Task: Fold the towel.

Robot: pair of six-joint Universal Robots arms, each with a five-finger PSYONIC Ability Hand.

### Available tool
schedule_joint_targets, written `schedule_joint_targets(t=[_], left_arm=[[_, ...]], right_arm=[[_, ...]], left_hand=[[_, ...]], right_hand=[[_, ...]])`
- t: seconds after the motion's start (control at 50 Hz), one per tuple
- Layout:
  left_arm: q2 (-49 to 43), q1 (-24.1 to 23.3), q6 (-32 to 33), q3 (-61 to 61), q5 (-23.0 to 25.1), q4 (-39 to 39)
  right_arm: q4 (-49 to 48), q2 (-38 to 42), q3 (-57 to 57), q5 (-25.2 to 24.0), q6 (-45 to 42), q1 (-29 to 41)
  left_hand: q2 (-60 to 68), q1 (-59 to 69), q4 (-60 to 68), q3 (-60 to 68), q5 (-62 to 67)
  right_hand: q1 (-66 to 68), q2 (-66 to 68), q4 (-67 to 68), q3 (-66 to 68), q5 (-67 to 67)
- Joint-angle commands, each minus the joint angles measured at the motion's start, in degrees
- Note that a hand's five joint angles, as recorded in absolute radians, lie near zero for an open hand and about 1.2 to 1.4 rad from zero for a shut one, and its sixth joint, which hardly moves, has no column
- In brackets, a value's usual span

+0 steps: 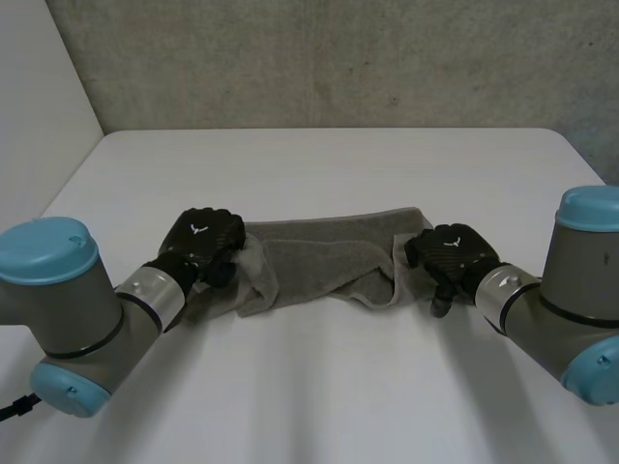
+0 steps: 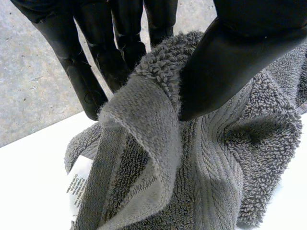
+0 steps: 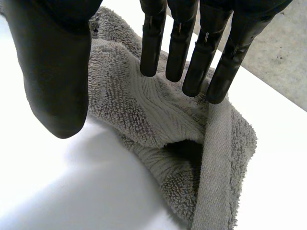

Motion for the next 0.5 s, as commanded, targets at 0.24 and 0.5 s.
schedule_joint_targets(t=[0.24,0.5], left_arm=[[-0.1,1.5,2.6,3.0,-2.4,-1.3],[-0.1,0.4,2.8,2.4,-2.4,-2.6]], right_arm=[[2.7,0.7,-4.2,2.0,3.4,-2.0],[3.1,0.1,-7.6,-1.3,3.5,-1.2]], left_hand=[[1.4,2.7,1.7,1.6,1.4],[1.4,2.7,1.7,1.6,1.4]], right_hand=[[-20.1,-23.6,-22.1,-21.5,-11.2],[-20.8,-24.3,-22.7,-22.1,-11.9]])
